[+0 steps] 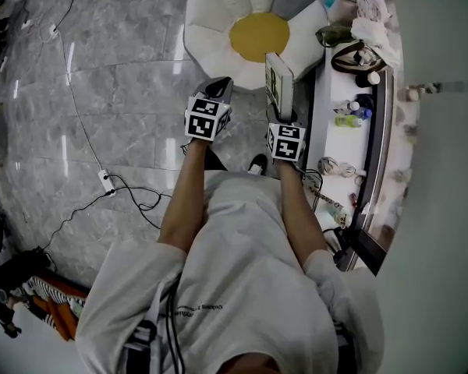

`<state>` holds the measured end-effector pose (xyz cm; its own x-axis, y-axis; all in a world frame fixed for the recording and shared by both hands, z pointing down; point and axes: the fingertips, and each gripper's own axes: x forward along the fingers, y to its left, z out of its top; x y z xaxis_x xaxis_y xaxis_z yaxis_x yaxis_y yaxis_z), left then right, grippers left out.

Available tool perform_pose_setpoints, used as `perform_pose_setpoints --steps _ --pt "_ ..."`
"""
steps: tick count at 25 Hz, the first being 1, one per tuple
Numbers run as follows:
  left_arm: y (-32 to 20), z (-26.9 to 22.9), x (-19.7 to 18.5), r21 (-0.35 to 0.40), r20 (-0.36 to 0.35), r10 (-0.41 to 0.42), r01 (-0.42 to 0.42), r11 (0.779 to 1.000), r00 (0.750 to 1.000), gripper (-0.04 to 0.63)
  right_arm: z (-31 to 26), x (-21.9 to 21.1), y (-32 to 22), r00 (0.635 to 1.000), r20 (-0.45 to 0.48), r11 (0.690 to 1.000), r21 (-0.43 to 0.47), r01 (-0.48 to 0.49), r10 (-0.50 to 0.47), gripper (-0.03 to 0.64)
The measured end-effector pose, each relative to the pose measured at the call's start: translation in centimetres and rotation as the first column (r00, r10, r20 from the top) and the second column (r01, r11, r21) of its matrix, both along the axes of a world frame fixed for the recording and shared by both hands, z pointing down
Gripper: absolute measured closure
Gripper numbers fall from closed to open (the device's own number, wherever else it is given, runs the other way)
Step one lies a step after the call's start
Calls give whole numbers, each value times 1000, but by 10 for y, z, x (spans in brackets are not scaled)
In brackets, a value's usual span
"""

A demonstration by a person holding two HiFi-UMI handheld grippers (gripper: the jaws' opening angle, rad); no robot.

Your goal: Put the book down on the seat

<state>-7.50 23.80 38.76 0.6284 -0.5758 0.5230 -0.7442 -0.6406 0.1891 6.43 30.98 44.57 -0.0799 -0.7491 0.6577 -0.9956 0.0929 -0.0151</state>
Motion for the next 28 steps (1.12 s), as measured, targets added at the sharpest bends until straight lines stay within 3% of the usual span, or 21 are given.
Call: perform_pose_setpoints --steps 2,5,7,10,14,18,23,28 --pt "-13 6 -6 -5 20 39 -39 999 999 586 1 -7 -9 1000 -11 1000 -17 -17 16 462" --pt "-33 11 -11 -24 -17 76 -76 997 997 586 3 -16 -26 998 -30 998 -26 -63 63 462" --pt "-45 13 -14 -12 -5 134 -134 991 991 586 5 -21 -33 994 -39 994 -36 -103 101 462" --pt "-59 17 -21 30 43 247 -248 968 968 586 6 -34 -47 989 -58 989 -48 -141 138 462" --pt "-78 15 -39 58 30 326 -327 943 945 586 6 -57 -68 978 -101 982 -32 -184 180 462" --pt "-98 9 -69 79 73 402 -407 910 913 586 2 -81 -92 966 -85 969 3 -246 245 462" --pt "-125 -6 -115 126 76 373 -380 916 925 587 -16 -107 -124 953 -69 955 53 -292 295 462" --pt "-144 -7 -167 142 68 290 -297 944 955 587 -22 -114 -141 941 -83 944 66 -323 328 462"
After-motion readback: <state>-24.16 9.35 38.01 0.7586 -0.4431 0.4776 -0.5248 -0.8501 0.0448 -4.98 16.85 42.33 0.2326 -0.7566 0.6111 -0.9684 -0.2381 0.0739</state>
